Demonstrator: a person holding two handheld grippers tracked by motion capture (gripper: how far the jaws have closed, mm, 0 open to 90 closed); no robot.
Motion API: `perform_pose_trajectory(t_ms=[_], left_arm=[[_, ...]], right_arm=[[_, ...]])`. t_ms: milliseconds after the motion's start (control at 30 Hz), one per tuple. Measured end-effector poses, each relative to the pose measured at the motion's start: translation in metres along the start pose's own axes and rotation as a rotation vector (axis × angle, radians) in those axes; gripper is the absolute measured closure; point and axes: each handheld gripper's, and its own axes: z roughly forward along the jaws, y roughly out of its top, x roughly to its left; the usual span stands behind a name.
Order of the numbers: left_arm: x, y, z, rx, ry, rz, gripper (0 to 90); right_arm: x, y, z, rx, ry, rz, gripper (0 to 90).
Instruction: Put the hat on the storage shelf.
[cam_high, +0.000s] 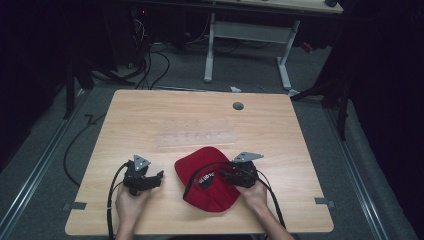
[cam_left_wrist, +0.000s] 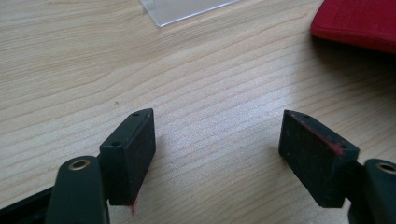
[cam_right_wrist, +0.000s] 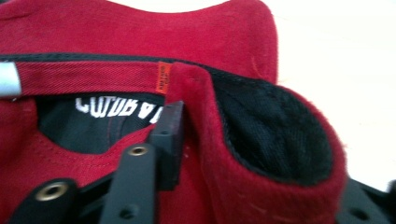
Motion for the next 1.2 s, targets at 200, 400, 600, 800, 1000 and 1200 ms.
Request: perform_pose_trajectory(t_ms=[200, 400, 600, 800, 1000, 1200], left_arm=[[0.000, 0.000, 0.000, 0.000, 0.000, 0.000, 27.4], [0.000, 0.000, 0.000, 0.001, -0.001, 0.000, 27.2], [0.000, 0.000, 0.000, 0.000, -0.001, 0.000, 27.1], [-0.001, 0.000, 0.000, -0.001, 0.000, -0.001, 27.3], [-0.001, 0.000, 0.000, -0.001, 0.000, 0.000, 27.4], [-0.001, 0.000, 0.000, -0.001, 0.000, 0.000, 27.4]], right_arm=[[0.000, 0.000, -0.003, -0.011, 0.026, -0.016, 77.1], [0.002, 0.001, -0.008, -0.010, 0.053, -0.036, 82.3], [0.003, 0.003, -0.014, -0.019, 0.067, -0.039, 83.4], [0.002, 0.004, -0.019, -0.026, 0.090, -0.020, 83.7], [-0.001, 0.005, -0.024, -0.026, 0.105, -0.002, 84.0], [-0.005, 0.005, -0.031, -0.029, 0.122, 0.034, 84.2]])
